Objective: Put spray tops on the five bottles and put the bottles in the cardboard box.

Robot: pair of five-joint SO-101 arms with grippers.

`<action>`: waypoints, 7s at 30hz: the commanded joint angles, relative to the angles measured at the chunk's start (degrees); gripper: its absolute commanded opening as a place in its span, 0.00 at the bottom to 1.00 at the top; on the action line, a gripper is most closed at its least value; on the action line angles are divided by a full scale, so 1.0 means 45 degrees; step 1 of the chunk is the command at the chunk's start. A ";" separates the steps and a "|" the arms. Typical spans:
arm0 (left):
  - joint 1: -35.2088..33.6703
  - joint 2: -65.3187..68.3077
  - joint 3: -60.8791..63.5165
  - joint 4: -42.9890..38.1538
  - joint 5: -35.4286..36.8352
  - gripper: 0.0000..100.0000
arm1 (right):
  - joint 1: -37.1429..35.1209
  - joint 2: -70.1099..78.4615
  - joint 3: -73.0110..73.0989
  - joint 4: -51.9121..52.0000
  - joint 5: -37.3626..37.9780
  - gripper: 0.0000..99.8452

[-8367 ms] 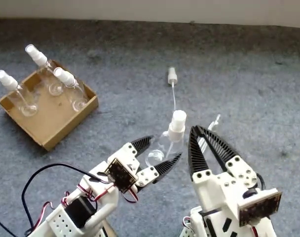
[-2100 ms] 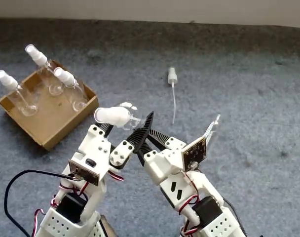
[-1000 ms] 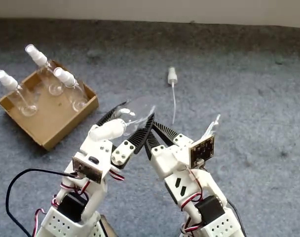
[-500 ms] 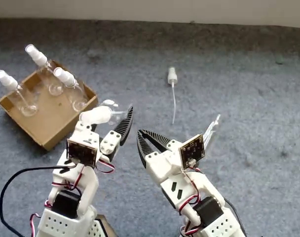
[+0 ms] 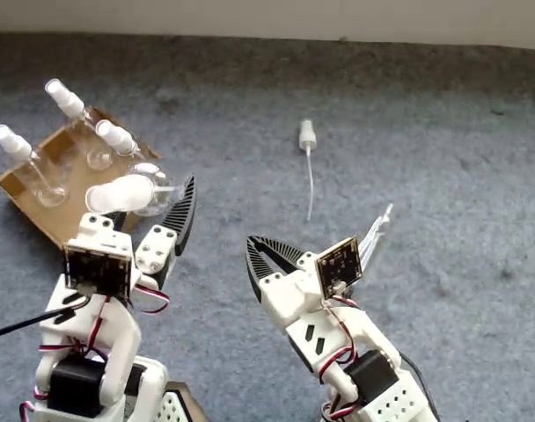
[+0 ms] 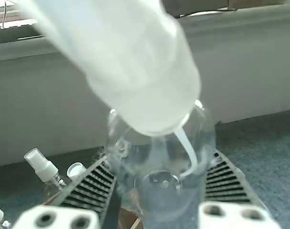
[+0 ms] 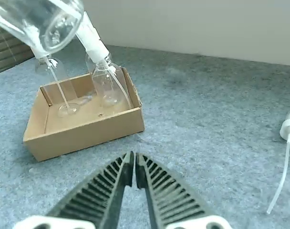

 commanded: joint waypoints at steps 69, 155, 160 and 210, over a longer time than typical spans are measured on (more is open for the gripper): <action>-0.6926 1.3216 -0.1455 -0.4552 0.1915 0.07 | -0.0107 -0.0127 0.1397 0.0576 -0.0020 0.00; -0.6300 1.8549 -0.0928 -1.2777 0.1856 0.07 | -0.0107 -0.0127 0.1397 0.0596 -0.0020 0.00; -0.6300 1.9038 -0.0557 -1.4496 0.1856 0.07 | -0.0107 -0.0127 0.1397 0.0596 -0.0020 0.00; -0.6398 2.0952 -0.0928 -1.4496 0.1915 0.24 | -0.0107 -0.0127 0.1397 0.0596 -0.0020 0.00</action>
